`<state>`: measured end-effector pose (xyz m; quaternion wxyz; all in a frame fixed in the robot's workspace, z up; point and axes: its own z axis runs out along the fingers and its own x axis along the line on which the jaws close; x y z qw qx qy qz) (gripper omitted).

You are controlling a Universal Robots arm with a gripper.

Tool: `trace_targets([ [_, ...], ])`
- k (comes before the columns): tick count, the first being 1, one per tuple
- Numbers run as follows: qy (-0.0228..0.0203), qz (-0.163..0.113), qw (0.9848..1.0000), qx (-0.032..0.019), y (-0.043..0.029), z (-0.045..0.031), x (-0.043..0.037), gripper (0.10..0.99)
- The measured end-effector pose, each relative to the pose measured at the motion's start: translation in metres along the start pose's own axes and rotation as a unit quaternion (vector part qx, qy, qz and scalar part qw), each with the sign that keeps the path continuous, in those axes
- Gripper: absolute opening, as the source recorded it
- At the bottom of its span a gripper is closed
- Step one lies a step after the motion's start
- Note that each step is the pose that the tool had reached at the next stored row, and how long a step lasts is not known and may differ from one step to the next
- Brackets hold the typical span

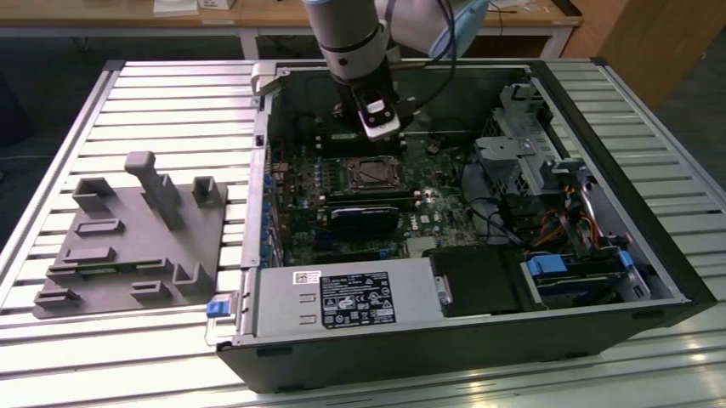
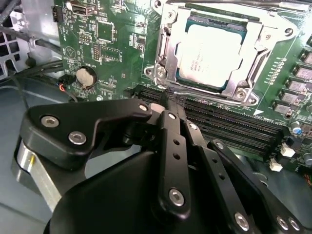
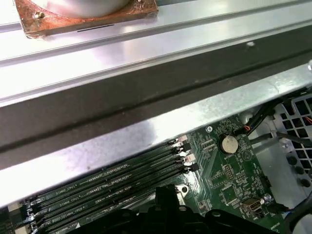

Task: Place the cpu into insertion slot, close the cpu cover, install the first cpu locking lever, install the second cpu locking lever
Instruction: 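Install the first cpu locking lever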

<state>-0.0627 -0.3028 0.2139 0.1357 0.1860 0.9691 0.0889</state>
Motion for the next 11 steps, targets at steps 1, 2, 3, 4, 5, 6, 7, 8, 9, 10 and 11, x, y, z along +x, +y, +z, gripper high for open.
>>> trace_targets([
  [1, 0.0043, 0.001, 1.0, 0.002, 0.0002, 0.0003, -0.0007, 0.106],
  [2, 0.0115, 0.002, 0.9999, 0.0052, 0.0006, 0.0008, -0.0018, 0.106],
  [3, 0.0192, 0.002, 0.9998, 0.0088, 0.0011, 0.0014, -0.0032, 0.106],
  [4, 0.0266, 0.003, 0.9996, 0.0125, 0.0017, 0.0019, -0.0047, 0.106],
  [5, 0.0342, 0.004, 0.9993, 0.0165, 0.0023, 0.0026, -0.0064, 0.106],
  [6, 0.0409, 0.005, 0.9989, 0.0201, 0.0029, 0.0032, -0.008, 0.106],
  [7, 0.0487, 0.006, 0.9985, 0.0245, 0.0036, 0.0039, -0.0099, 0.106],
  [8, 0.056, 0.006, 0.998, 0.0288, 0.0043, 0.0045, -0.0116, 0.106],
  [9, 0.0635, 0.007, 0.9974, 0.0331, 0.0049, 0.005, -0.0133, 0.106],
  [10, 0.0706, 0.008, 0.9968, 0.0376, 0.0055, 0.0056, -0.0149, 0.106],
  [11, 0.0776, 0.008, 0.9961, 0.0421, 0.0061, 0.0061, -0.0165, 0.106],
])
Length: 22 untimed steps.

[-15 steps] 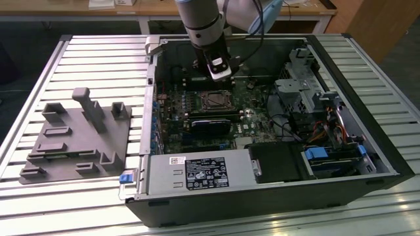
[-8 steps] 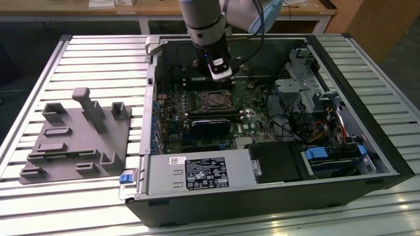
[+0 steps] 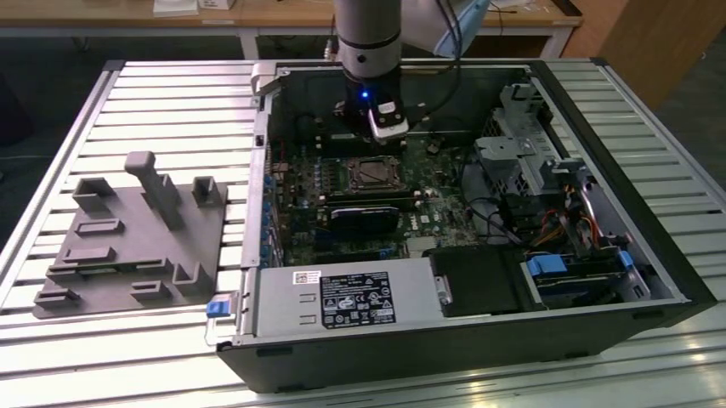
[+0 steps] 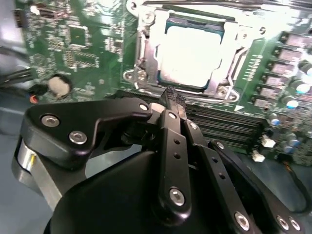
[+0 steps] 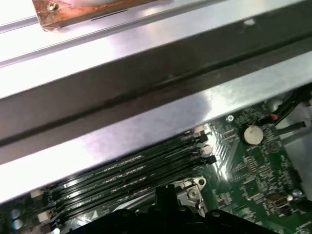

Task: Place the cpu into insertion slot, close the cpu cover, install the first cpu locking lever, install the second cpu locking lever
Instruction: 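Install the first cpu locking lever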

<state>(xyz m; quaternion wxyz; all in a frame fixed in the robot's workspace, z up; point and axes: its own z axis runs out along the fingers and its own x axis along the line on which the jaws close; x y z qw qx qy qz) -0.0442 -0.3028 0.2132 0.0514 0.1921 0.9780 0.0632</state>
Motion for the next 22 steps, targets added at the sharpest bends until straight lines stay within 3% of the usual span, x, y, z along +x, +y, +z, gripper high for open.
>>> trace_targets([
  [2, 0.0134, 0.001, 0.9999, 0.0098, 0.0011, 0.0004, -0.0028, 0.106],
  [3, 0.0172, 0.001, 0.9998, 0.0139, 0.0014, 0.0007, -0.0036, 0.106],
  [11, 0.0138, 0.0, 0.9996, 0.0237, 0.0013, 0.0007, -0.0037, 0.106],
  [22, 0.0057, -0.002, 0.999, 0.0437, -0.0065, -0.0002, -0.0068, 0.106],
])
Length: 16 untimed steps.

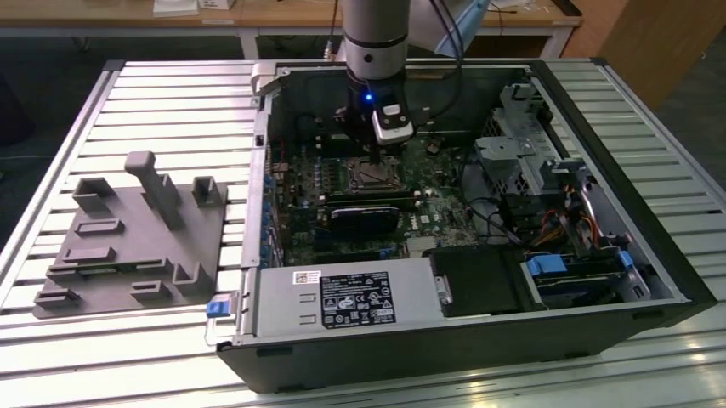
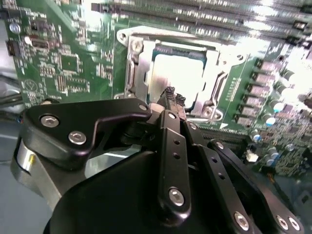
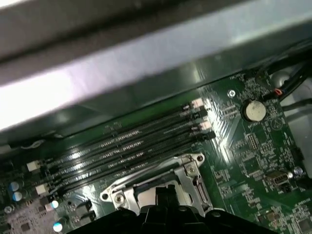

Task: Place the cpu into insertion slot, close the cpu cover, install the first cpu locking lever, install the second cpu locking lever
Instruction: 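Install the first cpu locking lever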

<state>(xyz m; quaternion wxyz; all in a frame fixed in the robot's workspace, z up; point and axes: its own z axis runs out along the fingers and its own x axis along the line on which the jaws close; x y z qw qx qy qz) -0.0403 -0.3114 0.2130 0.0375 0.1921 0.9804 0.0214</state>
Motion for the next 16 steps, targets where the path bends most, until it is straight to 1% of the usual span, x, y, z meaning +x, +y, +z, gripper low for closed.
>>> trace_targets([
  [3, -0.0019, 0.0, 1.0, 0.0047, -0.0035, -0.0001, -0.0015, 0.106],
  [7, -0.0038, -0.001, 0.9999, 0.0094, -0.0082, -0.0003, -0.0033, 0.106],
  [12, -0.0043, -0.001, 0.9999, 0.0105, -0.0135, -0.0004, -0.0055, 0.106],
  [16, -0.0043, -0.001, 0.9999, 0.0105, -0.0136, -0.0004, -0.0056, 0.106],
])
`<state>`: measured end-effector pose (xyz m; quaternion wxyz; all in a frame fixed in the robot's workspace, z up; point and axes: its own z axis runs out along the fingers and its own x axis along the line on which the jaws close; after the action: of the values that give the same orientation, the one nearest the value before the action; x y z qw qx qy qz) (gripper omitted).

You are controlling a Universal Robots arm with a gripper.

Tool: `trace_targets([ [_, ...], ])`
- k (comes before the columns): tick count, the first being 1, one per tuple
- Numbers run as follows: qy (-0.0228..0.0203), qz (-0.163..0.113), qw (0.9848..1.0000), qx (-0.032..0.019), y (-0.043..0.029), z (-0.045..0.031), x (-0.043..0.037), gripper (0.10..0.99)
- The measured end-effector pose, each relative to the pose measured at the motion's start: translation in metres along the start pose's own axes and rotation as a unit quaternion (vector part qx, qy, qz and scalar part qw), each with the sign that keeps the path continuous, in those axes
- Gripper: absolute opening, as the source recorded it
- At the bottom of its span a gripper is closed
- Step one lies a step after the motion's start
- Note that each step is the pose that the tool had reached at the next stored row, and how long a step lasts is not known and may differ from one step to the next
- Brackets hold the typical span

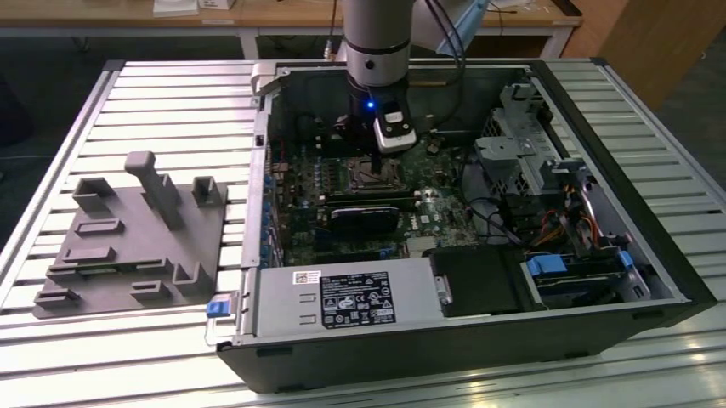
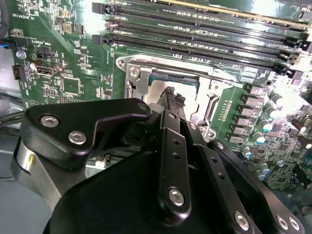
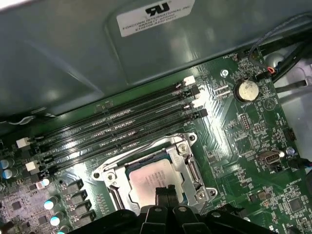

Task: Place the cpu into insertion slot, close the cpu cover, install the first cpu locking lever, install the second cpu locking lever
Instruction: 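Install the first cpu locking lever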

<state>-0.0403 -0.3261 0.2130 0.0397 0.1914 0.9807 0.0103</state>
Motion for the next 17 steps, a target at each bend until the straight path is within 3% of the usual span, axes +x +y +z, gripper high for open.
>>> trace_targets([
  [5, 0.0001, -0.023, 0.9997, 0.0001, 0.0, 0.0, 0.0, 0.106],
  [10, 0.0008, -0.065, 0.9979, -0.0012, 0.0, 0.0, 0.0, 0.106],
  [17, 0.0008, -0.069, 0.9976, -0.0012, 0.0002, -0.0077, -0.0006, 0.106],
])
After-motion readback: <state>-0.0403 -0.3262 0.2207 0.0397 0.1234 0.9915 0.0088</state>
